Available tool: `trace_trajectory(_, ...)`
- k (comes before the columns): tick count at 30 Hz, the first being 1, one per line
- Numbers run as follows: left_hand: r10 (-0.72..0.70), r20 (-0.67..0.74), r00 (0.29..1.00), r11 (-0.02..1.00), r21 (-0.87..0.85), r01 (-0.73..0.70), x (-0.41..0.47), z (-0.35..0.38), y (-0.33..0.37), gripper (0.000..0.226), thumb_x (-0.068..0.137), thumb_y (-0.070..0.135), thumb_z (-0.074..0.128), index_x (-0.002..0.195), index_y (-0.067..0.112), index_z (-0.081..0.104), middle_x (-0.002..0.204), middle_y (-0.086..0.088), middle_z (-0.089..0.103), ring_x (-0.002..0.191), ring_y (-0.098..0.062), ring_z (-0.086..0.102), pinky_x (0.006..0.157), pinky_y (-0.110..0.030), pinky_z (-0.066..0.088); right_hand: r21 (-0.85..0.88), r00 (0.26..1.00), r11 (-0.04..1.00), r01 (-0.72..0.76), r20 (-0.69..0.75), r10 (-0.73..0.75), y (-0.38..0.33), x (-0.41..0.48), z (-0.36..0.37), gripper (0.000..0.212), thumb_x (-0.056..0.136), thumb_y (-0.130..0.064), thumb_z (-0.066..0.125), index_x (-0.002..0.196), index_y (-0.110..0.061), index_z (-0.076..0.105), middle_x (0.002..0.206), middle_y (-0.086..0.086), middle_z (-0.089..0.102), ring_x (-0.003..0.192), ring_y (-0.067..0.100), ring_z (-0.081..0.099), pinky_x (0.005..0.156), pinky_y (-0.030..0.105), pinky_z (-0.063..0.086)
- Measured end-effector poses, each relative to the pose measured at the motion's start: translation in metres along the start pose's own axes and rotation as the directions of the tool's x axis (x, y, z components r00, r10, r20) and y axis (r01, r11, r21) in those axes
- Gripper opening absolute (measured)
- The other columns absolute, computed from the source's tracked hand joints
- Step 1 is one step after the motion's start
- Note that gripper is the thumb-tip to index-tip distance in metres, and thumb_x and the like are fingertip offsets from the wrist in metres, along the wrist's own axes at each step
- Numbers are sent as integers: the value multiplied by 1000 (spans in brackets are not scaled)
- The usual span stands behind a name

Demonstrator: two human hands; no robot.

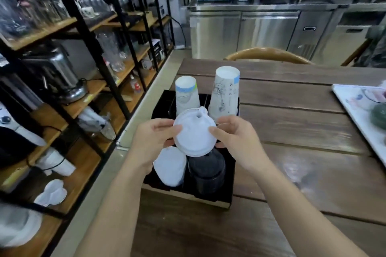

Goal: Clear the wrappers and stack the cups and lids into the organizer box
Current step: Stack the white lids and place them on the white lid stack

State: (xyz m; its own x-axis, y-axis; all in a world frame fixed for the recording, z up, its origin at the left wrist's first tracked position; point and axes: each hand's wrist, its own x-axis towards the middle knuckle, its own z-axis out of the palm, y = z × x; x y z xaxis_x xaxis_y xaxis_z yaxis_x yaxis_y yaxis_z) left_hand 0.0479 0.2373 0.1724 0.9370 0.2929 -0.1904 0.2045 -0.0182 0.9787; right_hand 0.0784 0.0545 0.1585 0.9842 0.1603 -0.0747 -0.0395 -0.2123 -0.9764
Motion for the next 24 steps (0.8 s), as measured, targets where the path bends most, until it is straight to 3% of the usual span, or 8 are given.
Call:
trace_trajectory(2, -33, -22, 999, 999, 23, 33, 9, -23, -8, 26, 83, 9, 67, 106, -3, 65, 97, -15, 71, 89, -28, 67, 81, -38, 55, -174, 998, 985, 15, 57, -5, -4, 7, 27, 37, 87, -29, 60, 122, -19, 53, 101, 4, 70, 88, 20, 64, 76, 34, 53)
trace_trajectory(5, -77, -38, 996, 994, 69, 80, 18, -47, -23, 22, 85, 9, 64, 104, -2, 64, 98, -14, 69, 90, -25, 66, 76, -31, 56, -461, 980, 885, 68, 195, 27, -9, 14, 58, 33, 91, -31, 50, 120, -16, 50, 99, 9, 68, 84, 26, 61, 72, 36, 46)
trace_trajectory(10, -191, -62, 980, 980, 40, 194, 27, -64, -52, 5, 86, 8, 63, 90, 5, 63, 97, -15, 64, 96, -30, 63, 70, -29, 54, -800, 936, 583, 143, 300, 183, -7, 32, 95, 29, 94, -32, 39, 112, -10, 45, 104, 10, 59, 98, 32, 55, 87, 42, 36)
trace_trajectory(12, -204, -64, 977, 976, 60, 207, 31, -66, -64, 2, 86, 8, 63, 85, 8, 62, 93, -13, 63, 95, -29, 62, 68, -29, 54, -824, 919, 549, 138, 313, 239, -4, 39, 103, 28, 93, -32, 41, 110, -10, 46, 104, 8, 57, 98, 30, 53, 86, 41, 34)
trace_trajectory(15, -226, -71, 971, 968, 99, 233, 35, -67, -79, 4, 84, 10, 64, 83, 10, 61, 94, -16, 65, 95, -32, 63, 81, -43, 56, -837, 906, 532, 132, 319, 277, 7, 45, 110, 31, 91, -31, 44, 115, -10, 48, 109, 8, 58, 109, 32, 54, 88, 41, 32)
trace_trajectory(18, -250, -96, 964, 959, 114, 260, 38, -65, -94, 14, 79, 15, 66, 69, 21, 60, 83, -10, 67, 94, -36, 65, 89, -55, 52, -838, 884, 525, 147, 349, 310, 16, 50, 113, 31, 92, -29, 45, 115, -9, 47, 102, 6, 54, 101, 29, 53, 83, 38, 32)
trace_trajectory(21, -245, -110, 963, 961, 108, 256, 41, -61, -107, 10, 69, 28, 63, 62, 23, 58, 77, -10, 65, 87, -34, 65, 88, -58, 51, -818, 874, 560, 135, 365, 321, 22, 56, 114, 32, 91, -28, 47, 116, -7, 48, 96, 3, 50, 90, 24, 49, 80, 35, 38)
trace_trajectory(24, -215, -135, 967, 966, 116, 230, 39, -58, -108, 12, 71, 30, 63, 60, 26, 57, 77, -11, 67, 86, -35, 65, 86, -58, 52, -816, 879, 560, 142, 364, 308, 26, 61, 115, 34, 91, -29, 49, 116, -6, 49, 96, 6, 53, 94, 27, 54, 79, 35, 39)
